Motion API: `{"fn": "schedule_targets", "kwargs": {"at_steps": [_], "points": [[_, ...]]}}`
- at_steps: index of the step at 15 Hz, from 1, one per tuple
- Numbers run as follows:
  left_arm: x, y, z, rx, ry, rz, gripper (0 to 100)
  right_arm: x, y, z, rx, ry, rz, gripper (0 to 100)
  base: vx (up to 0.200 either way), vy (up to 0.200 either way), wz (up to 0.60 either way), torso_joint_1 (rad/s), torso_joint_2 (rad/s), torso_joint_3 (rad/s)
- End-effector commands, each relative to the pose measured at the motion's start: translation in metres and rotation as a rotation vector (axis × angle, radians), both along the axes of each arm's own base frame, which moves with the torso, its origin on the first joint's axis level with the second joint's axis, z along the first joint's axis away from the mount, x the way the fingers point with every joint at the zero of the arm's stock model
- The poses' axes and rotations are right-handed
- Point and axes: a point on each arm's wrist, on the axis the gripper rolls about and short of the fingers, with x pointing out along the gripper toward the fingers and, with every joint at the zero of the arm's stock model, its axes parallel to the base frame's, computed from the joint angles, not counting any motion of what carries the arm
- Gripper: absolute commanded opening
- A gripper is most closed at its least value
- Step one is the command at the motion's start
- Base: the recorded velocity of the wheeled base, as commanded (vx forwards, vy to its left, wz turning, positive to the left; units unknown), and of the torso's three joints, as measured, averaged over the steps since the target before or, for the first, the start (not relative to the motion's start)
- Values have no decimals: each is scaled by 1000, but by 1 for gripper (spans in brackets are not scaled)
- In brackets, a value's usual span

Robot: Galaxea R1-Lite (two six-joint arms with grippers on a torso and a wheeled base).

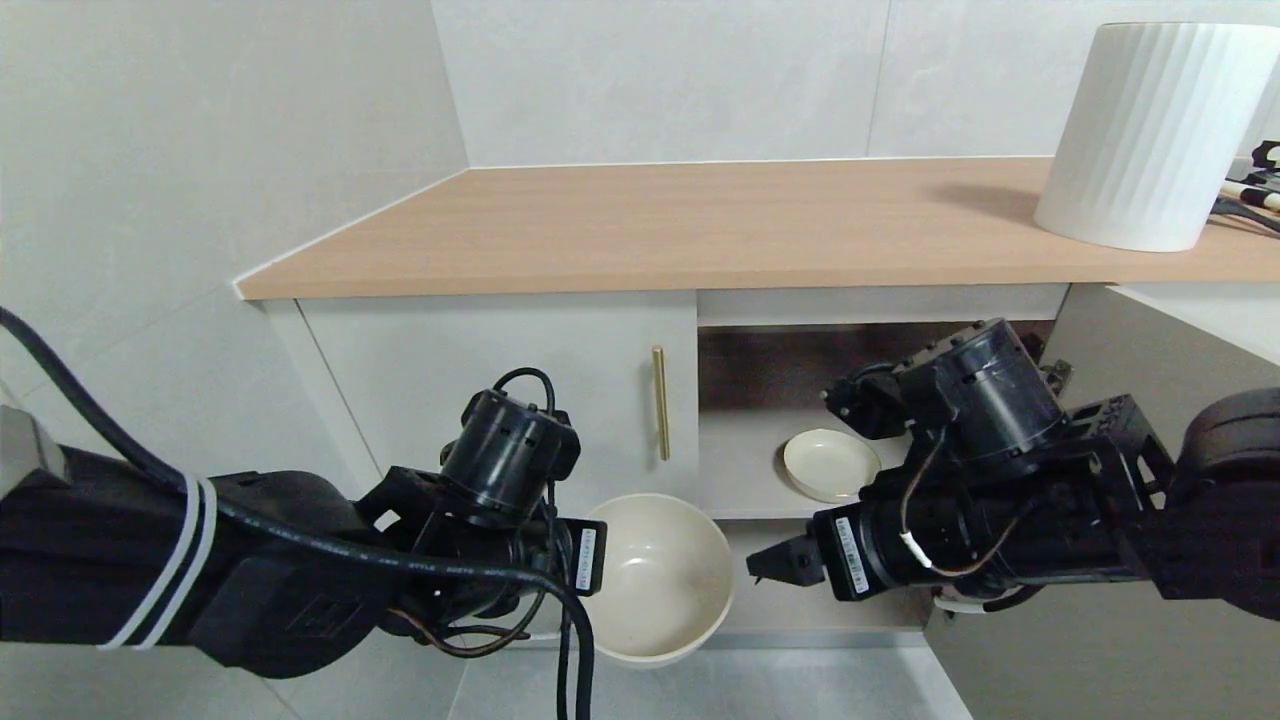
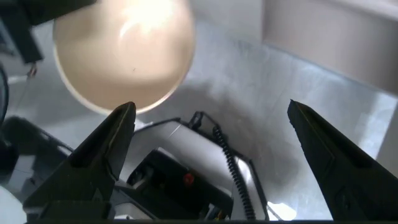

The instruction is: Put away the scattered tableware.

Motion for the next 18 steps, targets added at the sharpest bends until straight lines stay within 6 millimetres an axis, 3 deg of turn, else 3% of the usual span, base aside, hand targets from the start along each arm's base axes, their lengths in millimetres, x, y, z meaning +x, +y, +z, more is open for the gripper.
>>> {"fn": "schedule_targets", "kwargs": {"at_steps": [1, 11, 12, 18], "points": [[-4, -3, 0, 0, 1, -15, 0, 3, 15, -19, -38, 44, 23, 100, 0, 0, 0, 0, 0, 0], [-13, -10, 5, -10, -13, -48, 0, 14, 37, -40, -25, 95, -9, 100, 0, 0, 0, 0, 0, 0], [-14, -11, 5, -10, -13, -53, 0, 15, 38, -41, -26, 96, -9, 0, 0, 0, 0, 0, 0, 0], [-17, -15, 3, -9, -7, -69, 0, 18, 42, -45, -20, 107, -18, 0, 0, 0, 0, 0, 0, 0]]}}
